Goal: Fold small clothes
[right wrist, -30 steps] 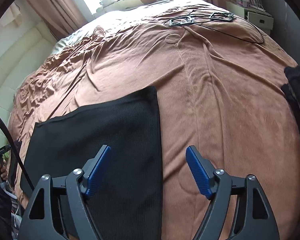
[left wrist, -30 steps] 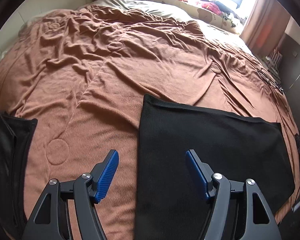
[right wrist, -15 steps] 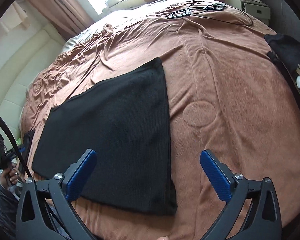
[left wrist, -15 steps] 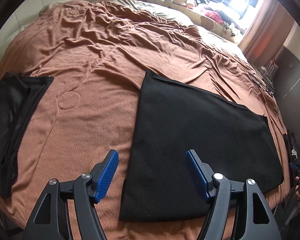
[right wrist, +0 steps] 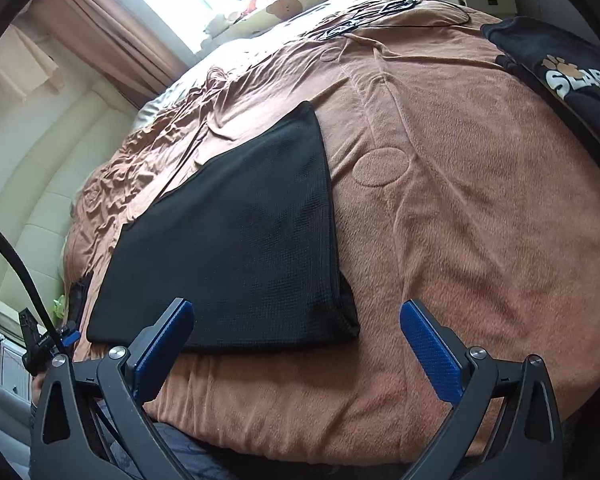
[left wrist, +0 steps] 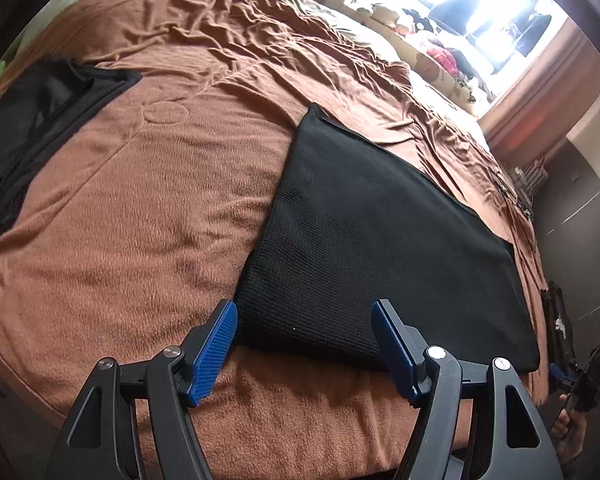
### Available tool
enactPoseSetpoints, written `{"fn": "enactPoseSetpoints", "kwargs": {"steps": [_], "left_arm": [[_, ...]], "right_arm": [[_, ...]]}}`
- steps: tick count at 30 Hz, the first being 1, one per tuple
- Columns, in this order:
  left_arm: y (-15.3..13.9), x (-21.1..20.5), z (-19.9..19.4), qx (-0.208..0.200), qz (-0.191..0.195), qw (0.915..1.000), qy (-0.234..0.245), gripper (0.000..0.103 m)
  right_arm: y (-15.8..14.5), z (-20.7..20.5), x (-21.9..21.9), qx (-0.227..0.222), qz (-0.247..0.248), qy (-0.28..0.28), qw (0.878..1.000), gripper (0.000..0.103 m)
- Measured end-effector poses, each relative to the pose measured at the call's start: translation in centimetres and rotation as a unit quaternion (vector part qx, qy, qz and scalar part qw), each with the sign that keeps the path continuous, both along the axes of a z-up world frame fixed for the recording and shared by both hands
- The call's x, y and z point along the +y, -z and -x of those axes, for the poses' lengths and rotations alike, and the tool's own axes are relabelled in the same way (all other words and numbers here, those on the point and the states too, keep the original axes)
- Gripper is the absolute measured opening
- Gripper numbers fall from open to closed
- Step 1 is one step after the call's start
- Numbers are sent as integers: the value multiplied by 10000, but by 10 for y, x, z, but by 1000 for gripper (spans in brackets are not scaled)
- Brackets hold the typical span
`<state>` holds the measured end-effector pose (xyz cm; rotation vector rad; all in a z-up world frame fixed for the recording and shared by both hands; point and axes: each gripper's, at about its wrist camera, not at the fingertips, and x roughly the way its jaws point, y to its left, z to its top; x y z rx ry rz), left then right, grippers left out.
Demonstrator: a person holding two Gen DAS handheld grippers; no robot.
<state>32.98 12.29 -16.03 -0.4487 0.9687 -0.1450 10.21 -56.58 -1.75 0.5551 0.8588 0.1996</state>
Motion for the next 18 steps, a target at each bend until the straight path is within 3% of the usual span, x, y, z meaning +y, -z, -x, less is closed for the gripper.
{"fn": "enactPoseSetpoints", "kwargs": {"steps": [10, 18], "left_arm": [[29, 6, 13, 239, 661, 9967, -408, 65], [42, 18, 7, 190, 1144, 9903, -766, 64]], "right_arm": [[40, 12, 2, 272, -585, 25, 9979, 63], [64, 0, -4, 315, -1227, 320, 9914, 53]]}}
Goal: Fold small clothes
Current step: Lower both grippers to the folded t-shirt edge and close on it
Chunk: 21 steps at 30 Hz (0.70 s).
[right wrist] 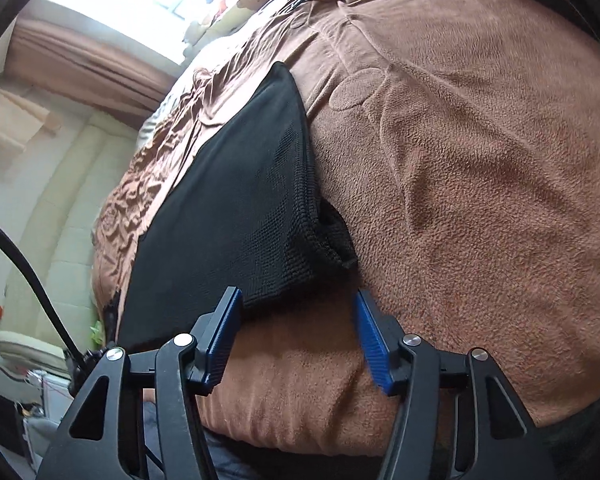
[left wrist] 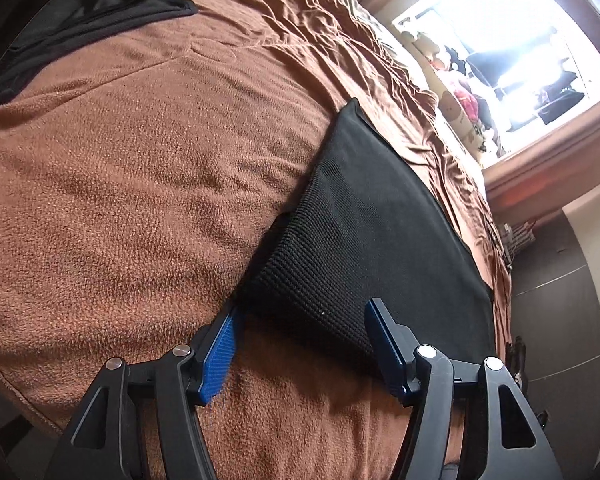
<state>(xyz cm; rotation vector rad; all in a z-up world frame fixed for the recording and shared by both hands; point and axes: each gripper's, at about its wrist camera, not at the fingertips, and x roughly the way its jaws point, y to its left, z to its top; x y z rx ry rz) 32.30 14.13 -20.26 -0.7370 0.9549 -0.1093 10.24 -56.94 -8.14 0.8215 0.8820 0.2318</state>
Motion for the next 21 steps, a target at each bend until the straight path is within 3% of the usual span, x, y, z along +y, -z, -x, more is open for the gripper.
{"fn": "enactPoseSetpoints", "kwargs": {"steps": [6, 12, 17, 21], "left_arm": [[7, 9, -3, -90, 293, 9989, -355, 59], [10, 17, 0, -192, 584, 9955, -715, 57], [9, 13, -4, -114, 592, 9956, -719, 57], [12, 14, 7, -80, 958, 9920, -822, 54]], "right_arm": [[19, -14, -2, 64, -445, 234, 9987, 37], [27, -18, 0, 58, -574, 345, 9977, 36], [28, -20, 2, 43, -504, 369, 9980, 35], [27, -16, 2, 82, -521, 402, 9978, 33]]}}
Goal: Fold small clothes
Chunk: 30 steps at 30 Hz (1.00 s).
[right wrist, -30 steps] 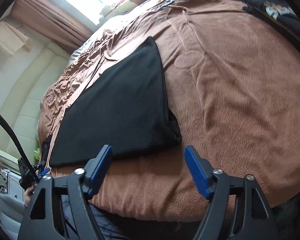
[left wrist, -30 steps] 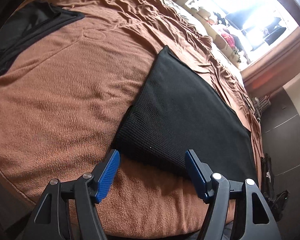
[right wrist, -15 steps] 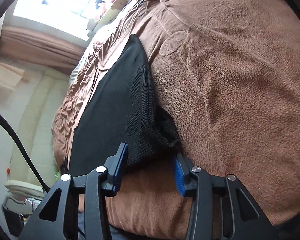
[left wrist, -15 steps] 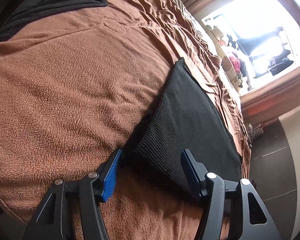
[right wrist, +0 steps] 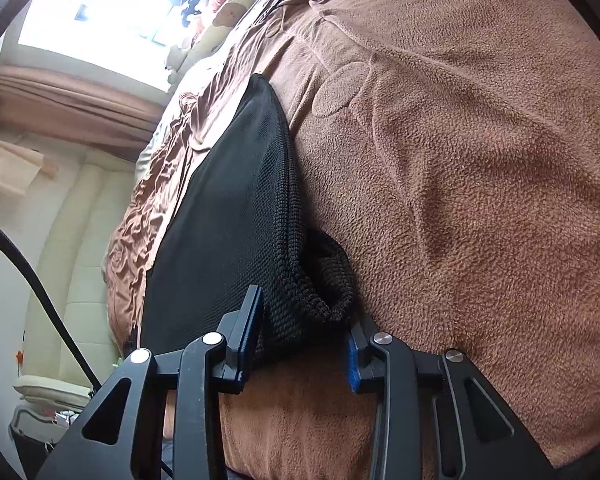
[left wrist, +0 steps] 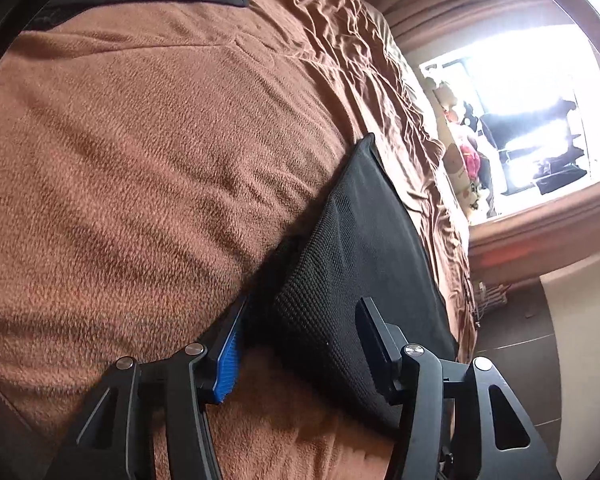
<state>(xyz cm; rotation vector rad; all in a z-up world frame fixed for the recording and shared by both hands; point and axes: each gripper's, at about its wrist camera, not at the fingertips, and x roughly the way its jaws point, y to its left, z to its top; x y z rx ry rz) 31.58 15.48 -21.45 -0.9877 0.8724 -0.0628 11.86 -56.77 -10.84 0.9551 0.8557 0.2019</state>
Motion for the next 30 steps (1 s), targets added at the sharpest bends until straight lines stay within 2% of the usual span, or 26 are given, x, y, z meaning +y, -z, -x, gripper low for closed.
{"fn": "enactPoseSetpoints", "kwargs": {"steps": [5, 8, 9, 10, 13, 21, 30], "left_arm": [[3, 1, -6, 73, -87, 9999, -16, 47], [6, 6, -13, 253, -114, 9995, -130, 23], [7, 7, -14, 284, -98, 9994, -143, 14], [8, 6, -14, 283, -82, 9995, -130, 10], [2, 4, -14, 220, -228, 9995, -64, 7], [-26, 8, -4, -111, -227, 9996, 98, 6], [-42, 6, 36, -316, -226, 9991, 148, 6]], "right_arm": [[-1, 1, 1, 11, 40, -19, 10000, 32], [-1, -5, 0, 96, 55, 15, 9999, 24], [-1, -6, -1, 137, 65, 35, 9999, 19], [-1, -6, -2, 178, 80, 57, 9998, 12], [-6, -7, -1, 197, 122, 49, 9997, 3], [-45, 3, -3, -93, 428, 42, 9990, 1], [-56, 30, -3, -90, 616, -46, 9980, 1]]}}
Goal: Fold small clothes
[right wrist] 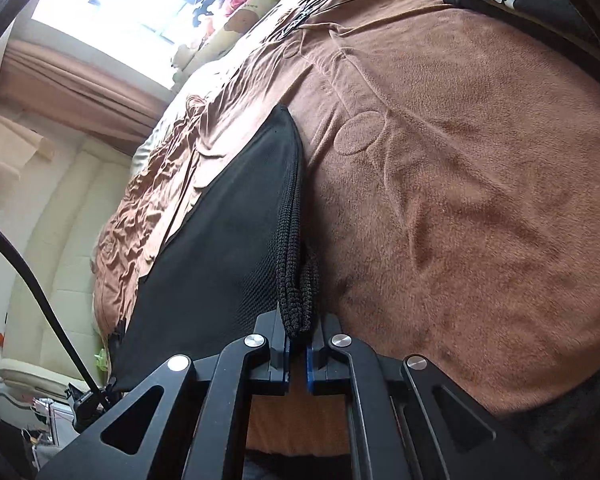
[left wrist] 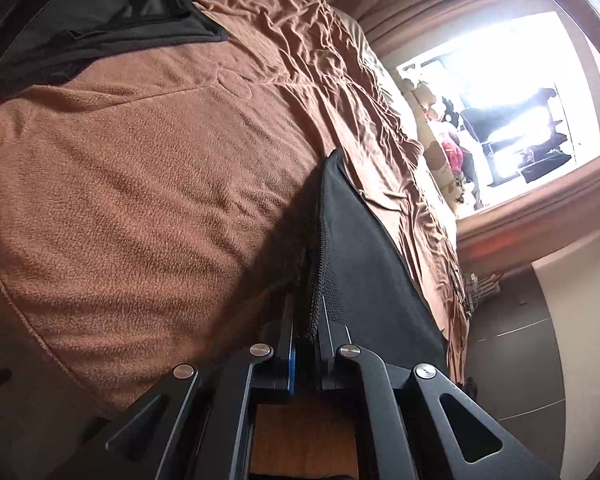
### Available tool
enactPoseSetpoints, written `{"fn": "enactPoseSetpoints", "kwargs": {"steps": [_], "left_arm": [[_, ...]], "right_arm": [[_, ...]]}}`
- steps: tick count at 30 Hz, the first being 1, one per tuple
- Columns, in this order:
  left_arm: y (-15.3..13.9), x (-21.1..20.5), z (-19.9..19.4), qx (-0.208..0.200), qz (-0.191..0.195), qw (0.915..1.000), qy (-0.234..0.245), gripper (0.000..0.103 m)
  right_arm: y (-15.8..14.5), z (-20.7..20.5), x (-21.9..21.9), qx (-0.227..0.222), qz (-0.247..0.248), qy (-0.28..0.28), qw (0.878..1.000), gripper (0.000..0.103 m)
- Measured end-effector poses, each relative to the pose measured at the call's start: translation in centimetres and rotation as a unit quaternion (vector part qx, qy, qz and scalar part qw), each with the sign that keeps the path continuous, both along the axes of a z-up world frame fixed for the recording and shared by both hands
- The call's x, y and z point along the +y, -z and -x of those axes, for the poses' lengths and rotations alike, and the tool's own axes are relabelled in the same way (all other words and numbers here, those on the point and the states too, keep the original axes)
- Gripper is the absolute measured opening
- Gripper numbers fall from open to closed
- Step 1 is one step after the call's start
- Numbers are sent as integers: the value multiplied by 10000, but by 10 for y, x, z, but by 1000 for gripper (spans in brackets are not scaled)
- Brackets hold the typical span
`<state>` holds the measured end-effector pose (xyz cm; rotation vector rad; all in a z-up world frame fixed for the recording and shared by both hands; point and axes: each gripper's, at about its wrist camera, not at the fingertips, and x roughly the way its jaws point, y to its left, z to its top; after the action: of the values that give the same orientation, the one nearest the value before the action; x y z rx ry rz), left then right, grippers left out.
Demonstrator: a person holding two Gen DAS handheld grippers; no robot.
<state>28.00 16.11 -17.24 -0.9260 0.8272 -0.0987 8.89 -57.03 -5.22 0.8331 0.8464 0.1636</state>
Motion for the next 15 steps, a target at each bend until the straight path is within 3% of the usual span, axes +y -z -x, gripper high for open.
{"fn": "enactPoseSetpoints", "kwargs": {"steps": [12, 15], "left_arm": [[8, 5, 43, -23, 62, 10000, 28, 6], [18, 5, 41, 104, 139, 9998, 110, 6]], "right_arm": [[0, 35, -4, 95, 170, -201, 9996, 1], [8, 33, -6, 385, 289, -167, 9987, 7]]}}
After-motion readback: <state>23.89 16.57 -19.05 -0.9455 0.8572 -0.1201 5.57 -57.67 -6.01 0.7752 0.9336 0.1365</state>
